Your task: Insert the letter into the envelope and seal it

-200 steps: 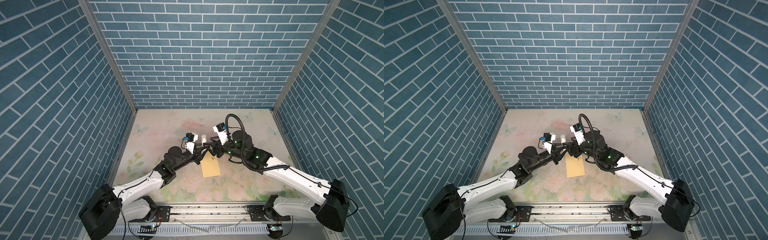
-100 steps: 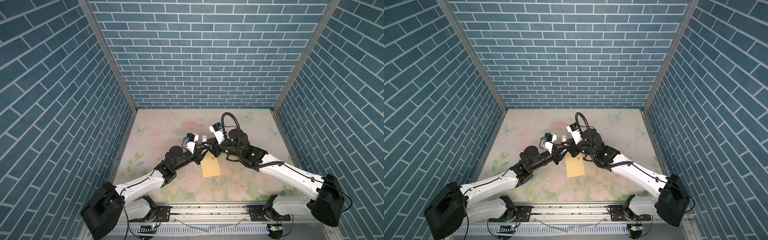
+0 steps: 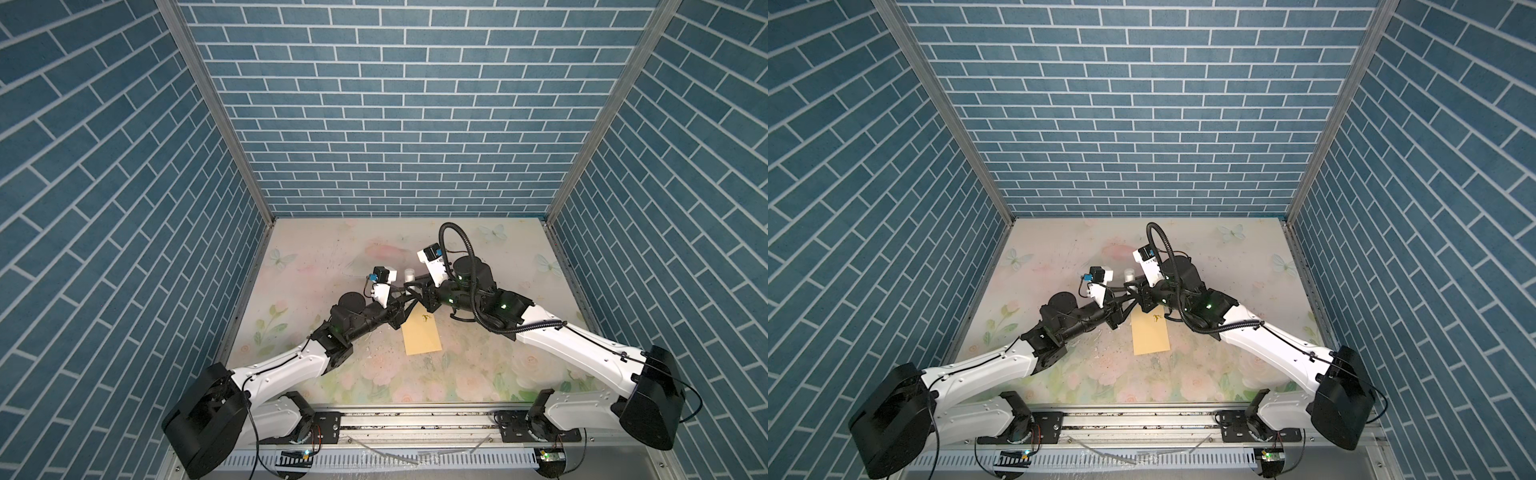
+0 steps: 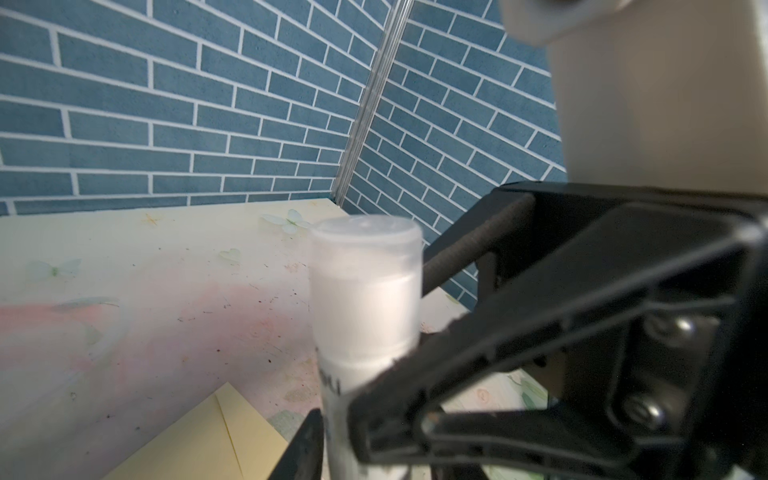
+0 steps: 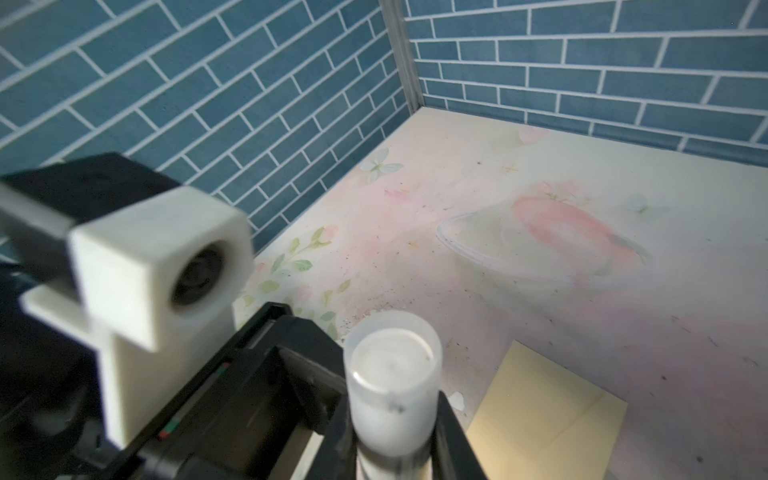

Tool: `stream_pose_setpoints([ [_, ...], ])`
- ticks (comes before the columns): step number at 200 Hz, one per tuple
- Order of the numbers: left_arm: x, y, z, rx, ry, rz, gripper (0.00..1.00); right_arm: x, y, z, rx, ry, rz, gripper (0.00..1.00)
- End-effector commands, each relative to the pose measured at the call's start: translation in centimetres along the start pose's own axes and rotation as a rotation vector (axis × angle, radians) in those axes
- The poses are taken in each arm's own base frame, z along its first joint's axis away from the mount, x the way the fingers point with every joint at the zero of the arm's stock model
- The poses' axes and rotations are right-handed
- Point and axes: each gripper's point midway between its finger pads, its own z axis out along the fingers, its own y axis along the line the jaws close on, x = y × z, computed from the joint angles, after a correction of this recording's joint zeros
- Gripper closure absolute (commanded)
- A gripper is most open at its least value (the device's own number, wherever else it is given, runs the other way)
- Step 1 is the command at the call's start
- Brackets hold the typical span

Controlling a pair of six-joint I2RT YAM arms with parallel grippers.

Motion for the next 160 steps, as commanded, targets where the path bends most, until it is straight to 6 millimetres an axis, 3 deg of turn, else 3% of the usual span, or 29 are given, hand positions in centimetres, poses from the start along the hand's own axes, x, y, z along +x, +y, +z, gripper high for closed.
stream_pose_setpoints([
  [1, -0.4, 0.9, -0.9, -0.045, -0.021, 0.04, 0.5, -1.0, -3.4, -0.7, 0.18, 0.031, -0.007, 1.0],
  [32, 0.1, 2.1, -2.1, -0.125, 0.009, 0.081, 0.38, -0.2, -8.1, -1.0, 0.332, 0.124, 0.053, 1.0],
  [78, 0.6, 3.7, -4.0, -0.223, 0.023, 0.12, 0.23, 2.7, -15.5, -0.1, 0.465, 0.293, 0.209, 1.0],
  [118, 1.0, 4.2, -4.9, -0.257, 0.024, 0.128, 0.11, 5.6, -19.9, 1.9, 0.511, 0.421, 0.295, 1.0],
  [160, 1.1, 4.2, -5.2, -0.259, 0.025, 0.123, 0.06, 8.5, -23.5, 4.3, 0.532, 0.507, 0.387, 1.0],
])
